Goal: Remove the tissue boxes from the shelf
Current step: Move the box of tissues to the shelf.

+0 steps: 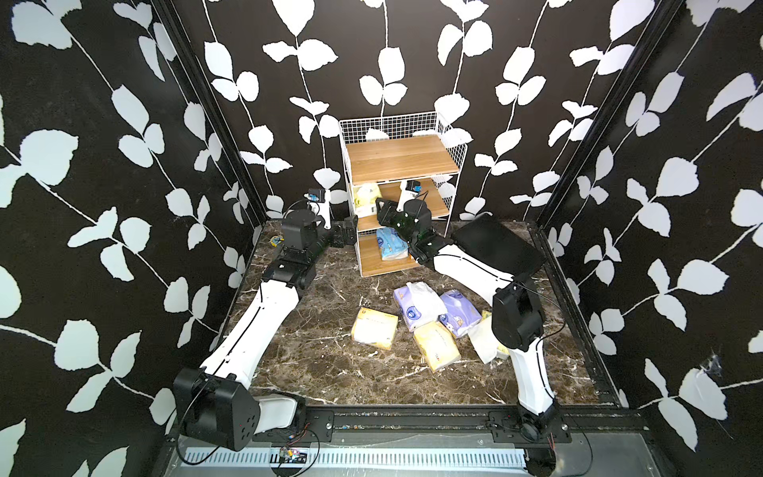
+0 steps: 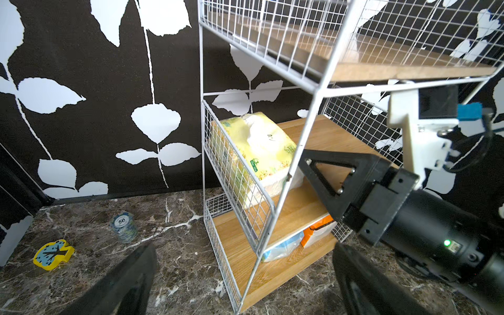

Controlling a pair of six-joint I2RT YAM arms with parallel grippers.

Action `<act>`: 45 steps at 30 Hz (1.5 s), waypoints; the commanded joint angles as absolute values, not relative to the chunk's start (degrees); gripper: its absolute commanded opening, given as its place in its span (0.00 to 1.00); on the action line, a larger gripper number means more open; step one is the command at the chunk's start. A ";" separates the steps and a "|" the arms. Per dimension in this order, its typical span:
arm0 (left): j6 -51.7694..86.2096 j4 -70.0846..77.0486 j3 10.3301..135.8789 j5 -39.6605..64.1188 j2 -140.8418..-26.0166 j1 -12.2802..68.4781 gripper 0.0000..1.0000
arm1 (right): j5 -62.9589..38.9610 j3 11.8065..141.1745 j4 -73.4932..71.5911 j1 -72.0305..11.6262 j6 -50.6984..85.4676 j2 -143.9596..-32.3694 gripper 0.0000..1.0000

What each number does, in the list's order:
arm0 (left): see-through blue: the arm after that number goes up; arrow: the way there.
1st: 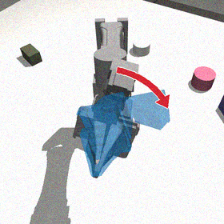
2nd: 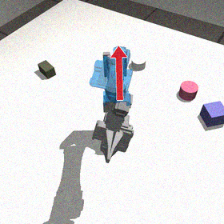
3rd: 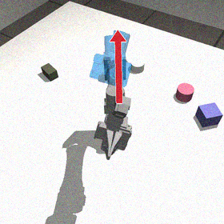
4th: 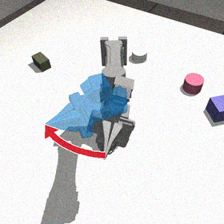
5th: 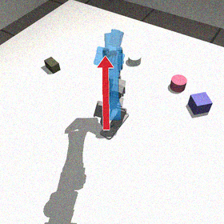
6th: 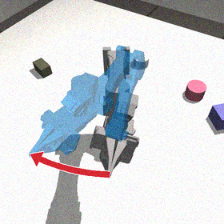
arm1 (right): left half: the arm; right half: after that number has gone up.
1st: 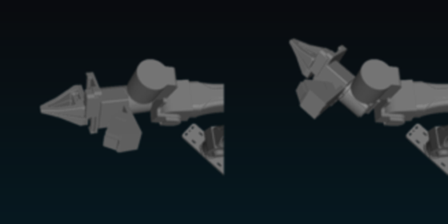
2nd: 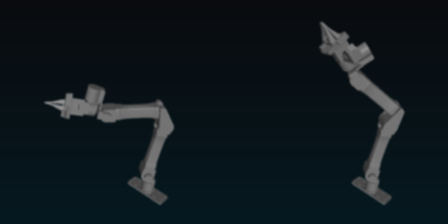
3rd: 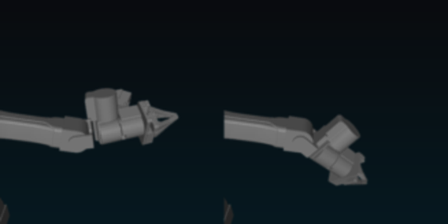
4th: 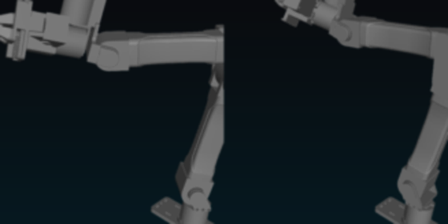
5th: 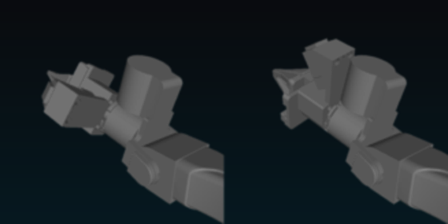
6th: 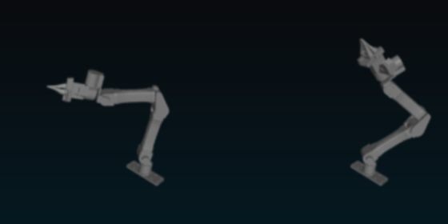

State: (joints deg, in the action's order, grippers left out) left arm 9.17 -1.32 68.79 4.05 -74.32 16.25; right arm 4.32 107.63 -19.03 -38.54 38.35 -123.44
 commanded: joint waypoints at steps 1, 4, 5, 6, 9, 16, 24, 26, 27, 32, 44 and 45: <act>8.69 0.17 68.03 4.57 -72.29 16.34 0.99 | 5.24 109.22 -18.95 -38.85 37.51 -125.04 0.31; 8.61 0.03 67.93 4.50 -72.35 16.35 0.99 | 5.61 107.01 -20.35 -38.94 37.10 -123.57 0.19; 8.56 0.09 67.93 4.42 -72.42 16.33 0.99 | 5.93 106.11 -20.72 -38.91 36.97 -122.88 0.15; 8.53 0.02 67.99 4.46 -72.43 16.33 0.99 | 6.17 105.28 -21.05 -38.94 36.79 -122.19 0.11; 8.27 -0.04 67.96 4.26 -72.56 16.35 0.99 | 6.41 102.52 -21.71 -38.93 36.32 -119.86 0.01; 7.65 -0.33 67.99 3.74 -72.94 16.35 0.99 | 6.73 94.40 -21.94 -38.82 35.79 -112.23 0.00; 7.55 -0.49 68.12 4.13 -73.66 16.32 0.99 | 5.77 88.92 -19.55 -37.99 34.78 -106.52 0.07; 7.51 -0.47 68.12 4.23 -73.83 16.34 0.99 | 4.60 89.15 -19.43 -37.47 35.17 -106.61 0.28; 7.41 -0.45 68.12 4.33 -73.83 16.34 0.99 | 4.17 89.29 -19.42 -37.23 35.45 -106.70 0.34; 7.30 -0.48 68.20 4.56 -74.01 16.35 0.99 | 2.67 90.31 -19.03 -36.32 35.98 -106.89 0.64; 7.38 -0.53 68.24 4.99 -74.27 16.27 0.99 | -1.74 94.82 -17.92 -36.20 36.38 -111.30 0.73; 7.38 -0.53 68.28 5.01 -74.36 16.26 0.99 | -1.88 94.88 -18.18 -36.30 36.47 -111.51 0.73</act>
State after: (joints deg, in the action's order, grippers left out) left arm 7.90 -1.34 68.47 4.12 -74.41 16.25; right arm -0.36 91.92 -16.40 -35.90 36.03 -110.06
